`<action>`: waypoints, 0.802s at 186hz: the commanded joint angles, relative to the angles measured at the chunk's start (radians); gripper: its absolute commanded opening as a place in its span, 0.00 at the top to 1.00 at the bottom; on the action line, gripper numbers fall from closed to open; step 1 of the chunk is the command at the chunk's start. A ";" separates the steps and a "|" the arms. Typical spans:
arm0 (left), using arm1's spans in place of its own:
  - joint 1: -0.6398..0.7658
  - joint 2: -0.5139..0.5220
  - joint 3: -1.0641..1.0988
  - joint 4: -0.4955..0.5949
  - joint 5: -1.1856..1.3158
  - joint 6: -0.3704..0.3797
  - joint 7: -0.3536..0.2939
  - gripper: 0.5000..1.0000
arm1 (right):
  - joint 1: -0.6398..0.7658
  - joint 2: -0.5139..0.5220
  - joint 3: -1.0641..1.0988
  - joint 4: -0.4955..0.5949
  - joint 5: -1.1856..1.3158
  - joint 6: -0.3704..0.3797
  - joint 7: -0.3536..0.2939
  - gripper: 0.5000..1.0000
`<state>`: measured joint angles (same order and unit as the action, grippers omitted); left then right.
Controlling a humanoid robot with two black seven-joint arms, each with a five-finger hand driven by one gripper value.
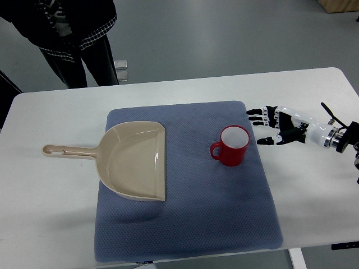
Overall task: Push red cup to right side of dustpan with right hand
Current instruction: 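Lower the right hand onto the mat behind the red mug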
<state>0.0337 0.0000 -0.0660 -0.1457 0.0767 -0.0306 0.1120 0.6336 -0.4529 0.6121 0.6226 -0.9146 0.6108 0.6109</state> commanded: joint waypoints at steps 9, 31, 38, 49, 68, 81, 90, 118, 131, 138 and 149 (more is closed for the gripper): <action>0.000 0.000 0.000 0.000 0.000 0.000 0.000 0.00 | -0.003 0.003 -0.002 0.003 0.000 0.000 0.000 0.14; -0.002 0.000 0.000 0.000 0.000 0.000 0.000 0.00 | -0.011 0.011 -0.002 0.017 0.000 0.000 0.000 0.14; 0.000 0.000 0.000 0.000 0.000 0.000 0.000 0.00 | -0.012 0.013 -0.002 0.020 0.000 0.000 0.000 0.14; 0.000 0.000 0.000 0.000 0.000 0.000 0.000 0.00 | -0.012 0.016 -0.002 0.022 -0.001 0.000 0.000 0.14; 0.000 0.000 0.000 0.000 0.000 0.000 0.000 0.00 | -0.025 0.020 -0.003 0.023 -0.001 0.000 0.000 0.14; 0.000 0.000 0.000 0.000 0.000 0.000 0.000 0.00 | -0.025 0.030 -0.003 0.023 -0.001 0.000 0.000 0.14; 0.000 0.000 0.000 0.000 0.000 0.000 0.000 0.00 | -0.026 0.031 -0.003 0.023 -0.001 0.000 0.000 0.14; 0.000 0.000 0.000 0.000 0.000 0.000 0.000 0.00 | -0.042 0.040 -0.002 0.040 -0.001 0.000 0.000 0.14; 0.000 0.000 0.000 0.000 0.000 0.000 0.000 0.00 | -0.045 0.045 0.000 0.046 0.000 0.000 0.000 0.14; 0.000 0.000 0.000 0.000 0.000 0.000 0.000 0.00 | -0.046 0.051 0.002 0.046 0.000 0.000 0.000 0.14; 0.000 0.000 0.000 0.000 0.000 0.000 0.000 0.00 | -0.049 0.060 0.005 0.046 0.000 0.000 0.000 0.14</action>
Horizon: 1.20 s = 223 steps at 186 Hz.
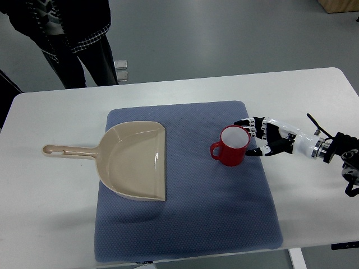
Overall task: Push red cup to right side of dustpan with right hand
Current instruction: 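Lower the right hand onto the mat behind the red mug, then push the red mug with the right hand toward the dustpan's side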
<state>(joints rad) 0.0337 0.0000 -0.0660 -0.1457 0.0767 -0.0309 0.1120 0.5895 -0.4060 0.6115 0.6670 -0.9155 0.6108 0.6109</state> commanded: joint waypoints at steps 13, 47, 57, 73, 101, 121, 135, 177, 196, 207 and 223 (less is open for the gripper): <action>0.000 0.000 0.000 0.000 0.000 0.000 0.000 0.00 | -0.011 0.016 0.010 0.002 0.000 0.000 0.000 0.14; 0.000 0.000 0.000 0.000 0.000 0.000 0.000 0.00 | -0.023 0.029 0.014 0.003 0.000 0.000 0.000 0.14; 0.000 0.000 0.000 0.000 0.000 0.000 0.000 0.00 | -0.025 0.032 0.014 0.005 0.000 0.000 0.000 0.14; 0.000 0.000 -0.001 0.000 0.000 0.000 0.000 0.00 | -0.025 0.047 0.014 0.009 0.000 0.000 0.000 0.14; 0.000 0.000 0.000 0.000 0.000 0.000 0.000 0.00 | -0.031 0.070 0.011 0.011 0.000 0.000 0.000 0.14; 0.000 0.000 0.000 0.000 0.000 0.000 0.000 0.00 | -0.031 0.087 0.014 0.011 0.000 0.000 0.000 0.14; 0.000 0.000 0.000 0.001 0.000 0.000 0.000 0.00 | -0.031 0.101 0.014 0.011 0.000 0.000 0.000 0.14; 0.000 0.000 0.000 0.000 0.000 0.000 0.000 0.00 | -0.033 0.124 0.013 0.011 0.000 -0.028 0.000 0.14; -0.001 0.000 0.000 0.000 0.000 0.000 0.000 0.00 | -0.033 0.138 0.011 0.009 0.000 -0.045 0.000 0.14; 0.000 0.000 0.000 0.000 0.000 0.000 0.000 0.00 | -0.033 0.139 0.011 0.011 0.000 -0.048 0.000 0.14; 0.000 0.000 0.000 0.000 0.000 0.000 0.000 0.00 | -0.040 0.148 0.008 0.011 0.000 -0.049 0.000 0.14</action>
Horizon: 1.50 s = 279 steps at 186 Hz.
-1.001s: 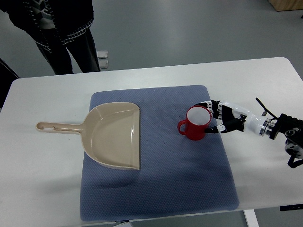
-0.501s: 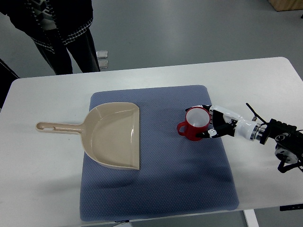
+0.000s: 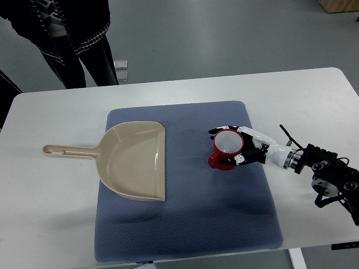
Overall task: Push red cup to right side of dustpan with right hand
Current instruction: 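Push the red mug with the right hand toward the dustpan's side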
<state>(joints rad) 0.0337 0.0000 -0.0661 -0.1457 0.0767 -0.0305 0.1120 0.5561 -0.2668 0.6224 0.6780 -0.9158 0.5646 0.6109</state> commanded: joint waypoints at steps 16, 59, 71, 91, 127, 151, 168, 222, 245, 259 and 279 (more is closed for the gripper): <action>0.000 0.000 0.000 0.000 0.000 0.000 0.000 0.00 | -0.009 0.014 -0.006 0.000 0.000 -0.011 0.000 0.14; 0.000 0.000 0.000 0.000 0.000 0.000 0.000 0.00 | -0.010 0.028 -0.009 0.000 0.002 -0.015 0.000 0.14; 0.000 0.000 0.000 0.000 0.000 0.000 0.000 0.00 | -0.010 0.032 -0.009 0.000 0.002 -0.015 0.000 0.14; 0.000 0.000 0.000 0.000 0.000 0.000 0.000 0.00 | -0.010 0.043 -0.010 0.002 0.002 -0.015 0.000 0.14; 0.000 0.000 0.000 0.000 0.000 0.000 0.000 0.00 | -0.027 0.049 -0.010 0.038 0.002 -0.015 0.000 0.14; 0.000 0.000 0.000 0.000 0.000 0.000 0.000 0.00 | -0.033 0.057 -0.010 0.055 0.000 -0.015 0.000 0.14; 0.000 0.000 0.000 0.000 0.000 0.000 0.000 0.00 | -0.035 0.063 -0.012 0.060 0.000 -0.015 0.000 0.14; 0.000 0.000 0.000 0.000 0.000 0.000 0.000 0.00 | -0.044 0.072 -0.013 0.092 -0.008 -0.015 0.000 0.14; 0.000 0.000 0.000 0.001 0.000 0.000 0.000 0.00 | -0.051 0.093 -0.013 0.095 -0.034 -0.017 0.000 0.14; 0.000 0.000 0.000 0.000 0.000 0.000 0.000 0.00 | -0.056 0.100 -0.017 0.095 -0.043 -0.018 0.000 0.14; 0.000 0.000 0.000 0.000 0.000 0.000 0.000 0.00 | -0.058 0.109 -0.046 0.098 -0.043 -0.045 0.000 0.14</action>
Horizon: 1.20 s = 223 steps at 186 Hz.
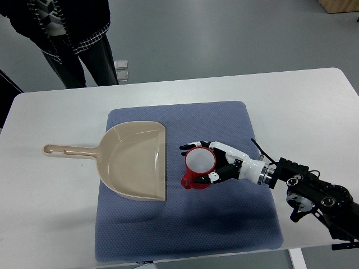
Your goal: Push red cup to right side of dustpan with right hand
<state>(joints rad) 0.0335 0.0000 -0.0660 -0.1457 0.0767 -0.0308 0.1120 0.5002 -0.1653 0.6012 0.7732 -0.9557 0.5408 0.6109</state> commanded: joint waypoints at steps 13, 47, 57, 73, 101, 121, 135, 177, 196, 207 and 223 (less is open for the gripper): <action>0.000 0.000 0.000 0.000 0.000 0.000 0.000 0.00 | 0.000 0.009 -0.034 0.003 -0.003 -0.027 0.000 0.14; 0.000 0.000 0.000 0.000 0.000 0.000 0.000 0.00 | 0.000 0.010 -0.034 0.008 -0.002 -0.025 0.000 0.14; 0.000 0.000 0.000 0.000 0.000 0.000 0.000 0.00 | 0.000 0.010 -0.034 0.018 -0.002 -0.025 0.000 0.14; 0.000 0.000 0.000 0.000 0.000 0.000 0.000 0.00 | 0.000 0.010 -0.035 0.026 -0.003 -0.025 0.000 0.14; 0.000 0.000 0.000 0.000 0.000 0.000 0.000 0.00 | 0.000 0.012 -0.038 0.026 -0.003 -0.025 0.000 0.14; 0.000 0.000 0.000 0.000 0.000 0.000 0.000 0.00 | 0.001 0.020 -0.038 0.028 -0.003 -0.027 0.000 0.14; 0.000 0.000 0.000 0.000 0.000 0.000 0.000 0.00 | 0.001 0.021 -0.038 0.028 -0.003 -0.025 0.000 0.14; 0.000 0.000 0.000 0.000 0.000 0.000 0.000 0.00 | 0.008 0.012 -0.035 0.028 -0.003 -0.018 0.000 0.14; 0.000 0.000 0.000 0.000 0.000 0.000 0.000 0.00 | 0.014 0.006 -0.029 0.028 -0.002 -0.013 0.000 0.14; 0.000 0.000 0.000 0.000 0.000 0.000 0.000 0.00 | 0.020 0.006 -0.026 0.028 -0.002 -0.007 0.000 0.14; 0.000 0.000 0.000 0.000 0.000 0.000 0.000 0.00 | 0.026 0.001 -0.020 0.028 -0.002 0.008 0.000 0.14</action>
<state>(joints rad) 0.0337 0.0000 -0.0659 -0.1456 0.0767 -0.0305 0.1120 0.5183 -0.1593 0.5745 0.8009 -0.9577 0.5335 0.6109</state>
